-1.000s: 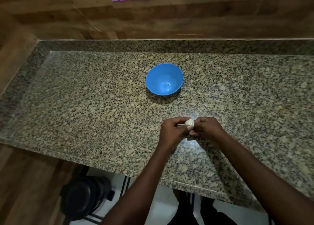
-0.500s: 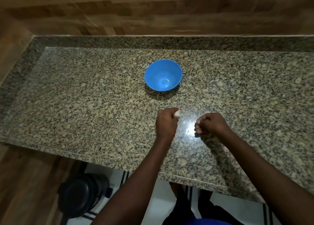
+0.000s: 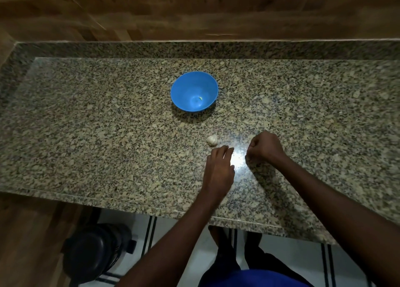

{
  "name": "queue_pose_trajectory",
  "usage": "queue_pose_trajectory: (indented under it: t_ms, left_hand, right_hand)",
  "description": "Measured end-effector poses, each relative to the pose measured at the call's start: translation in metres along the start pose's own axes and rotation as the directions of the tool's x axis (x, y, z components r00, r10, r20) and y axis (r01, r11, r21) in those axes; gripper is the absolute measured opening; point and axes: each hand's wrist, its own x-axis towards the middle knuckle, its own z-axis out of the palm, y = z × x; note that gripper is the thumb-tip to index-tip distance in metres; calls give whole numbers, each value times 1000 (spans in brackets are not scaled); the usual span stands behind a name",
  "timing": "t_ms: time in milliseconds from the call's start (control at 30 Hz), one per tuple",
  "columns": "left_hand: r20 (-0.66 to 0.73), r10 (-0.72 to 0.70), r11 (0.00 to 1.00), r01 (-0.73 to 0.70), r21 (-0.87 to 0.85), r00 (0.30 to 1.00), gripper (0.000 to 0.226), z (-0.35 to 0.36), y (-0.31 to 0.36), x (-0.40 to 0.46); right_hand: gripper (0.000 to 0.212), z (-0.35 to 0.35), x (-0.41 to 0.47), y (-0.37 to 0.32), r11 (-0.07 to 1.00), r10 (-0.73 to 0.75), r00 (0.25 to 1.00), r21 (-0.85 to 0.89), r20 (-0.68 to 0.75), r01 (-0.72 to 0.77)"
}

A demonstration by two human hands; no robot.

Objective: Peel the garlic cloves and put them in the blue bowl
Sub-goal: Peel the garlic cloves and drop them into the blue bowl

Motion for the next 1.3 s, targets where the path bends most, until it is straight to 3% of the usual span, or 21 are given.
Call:
queue_pose_trajectory:
  t_ms: [133, 300, 500, 567, 667, 700, 767, 833, 967, 1133, 1300]
  left_hand:
    - [10, 27, 1000, -27, 7, 1000, 55, -2, -3, -2]
    - [30, 38, 999, -37, -10, 999, 57, -3, -6, -1]
    - [36, 56, 998, -54, -38, 998, 58, -6, -7, -2]
    - [20, 53, 997, -52, -52, 998, 54, -5, -7, -1]
    - [-70, -41, 976, 25, -218, 997, 33, -8, 1, 5]
    - [-53, -136, 926, 108, -362, 989, 25, -13, 8, 7]
    - [101, -301, 723, 296, -624, 948, 17, -22, 23, 13]
    - [186, -363, 578, 377, -724, 913, 10, -26, 30, 20]
    - [256, -387, 471, 429, -771, 886, 8, -36, 34, 24]
    - [298, -335, 460, 431, -776, 894, 9, -40, 34, 27]
    - [390, -343, 346, 501, -793, 855, 6, -45, 36, 33]
  right_hand:
    - [12, -4, 6, -16, 989, 1, 999, -149, 39, 5]
    - [37, 6, -9, -26, 930, -171, 985, -333, -28, 152]
    - [10, 11, -21, -21, 817, -386, 922, -455, 25, 354]
    - [11, 12, -19, -8, 904, -350, 934, -289, -72, 316]
    - [6, 11, -18, 8, 970, -122, 977, 187, -172, 154]
    - [7, 10, -22, 10, 941, -50, 989, 324, -140, 93]
    - [11, 9, -30, 10, 822, 43, 999, 569, -31, -18]
    - [8, 6, -38, 8, 692, 65, 997, 717, 47, -79]
    - [7, -1, -45, 11, 598, 79, 992, 791, 101, -128]
    - [14, -4, -48, 16, 719, -18, 998, 695, 56, -26]
    - [18, -14, -50, 20, 614, -45, 981, 780, 188, -121]
